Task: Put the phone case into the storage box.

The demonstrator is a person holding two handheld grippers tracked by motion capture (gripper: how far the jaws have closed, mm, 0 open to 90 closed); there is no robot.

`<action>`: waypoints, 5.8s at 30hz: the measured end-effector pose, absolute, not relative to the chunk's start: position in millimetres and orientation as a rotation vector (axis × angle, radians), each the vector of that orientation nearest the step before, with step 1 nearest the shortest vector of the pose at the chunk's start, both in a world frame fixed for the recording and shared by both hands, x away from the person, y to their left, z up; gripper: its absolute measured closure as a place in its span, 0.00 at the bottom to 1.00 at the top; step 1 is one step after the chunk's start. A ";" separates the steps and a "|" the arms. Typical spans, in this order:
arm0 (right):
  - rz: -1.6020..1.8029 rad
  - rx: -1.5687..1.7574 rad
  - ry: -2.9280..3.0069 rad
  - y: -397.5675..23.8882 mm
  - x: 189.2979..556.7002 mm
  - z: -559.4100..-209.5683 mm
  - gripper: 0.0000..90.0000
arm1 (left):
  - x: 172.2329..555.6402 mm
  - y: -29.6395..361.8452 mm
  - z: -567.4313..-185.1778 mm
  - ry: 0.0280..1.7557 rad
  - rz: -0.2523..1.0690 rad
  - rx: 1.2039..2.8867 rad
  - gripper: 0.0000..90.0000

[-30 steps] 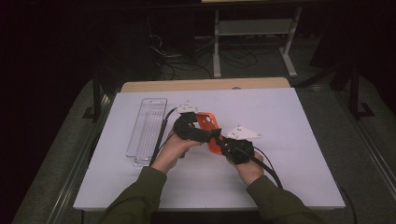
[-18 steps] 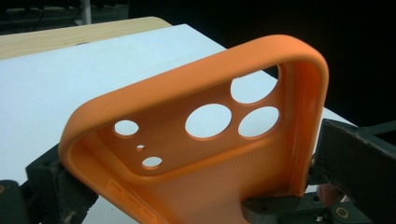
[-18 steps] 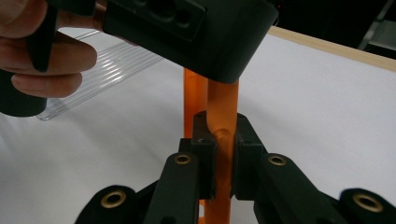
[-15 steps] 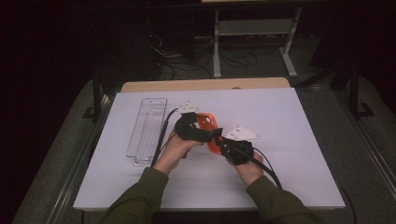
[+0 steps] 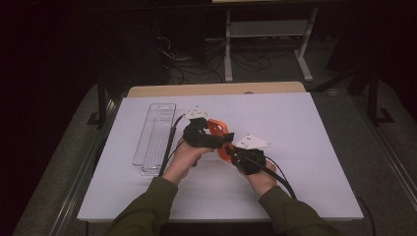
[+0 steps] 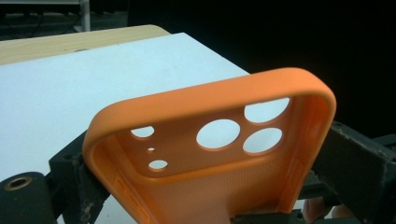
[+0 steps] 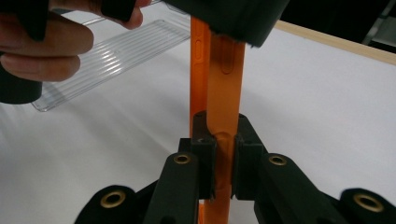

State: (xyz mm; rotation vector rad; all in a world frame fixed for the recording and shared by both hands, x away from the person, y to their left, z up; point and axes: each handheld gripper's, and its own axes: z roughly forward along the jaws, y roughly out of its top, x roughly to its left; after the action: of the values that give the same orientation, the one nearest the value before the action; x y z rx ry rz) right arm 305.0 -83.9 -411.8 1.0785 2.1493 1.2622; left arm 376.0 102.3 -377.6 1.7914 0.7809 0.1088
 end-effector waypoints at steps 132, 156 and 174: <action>1.185 1.019 2.297 -189.3 269.6 -441.4 0.01 | 370.5 126.4 -345.1 0.676 0.173 1.839 0.18; 1.184 0.998 2.304 -188.0 269.8 -440.5 0.01 | 382.1 136.9 -308.3 0.651 0.258 1.889 0.18; 1.184 1.005 2.309 -187.2 269.9 -440.8 0.00 | 395.9 153.5 -289.9 0.674 0.326 1.889 0.18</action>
State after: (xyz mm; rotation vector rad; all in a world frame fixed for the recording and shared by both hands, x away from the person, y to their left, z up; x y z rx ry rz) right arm 269.9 -187.2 -440.8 1.0052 2.3089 1.1843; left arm 395.9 153.5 -289.9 1.8895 0.6739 0.3263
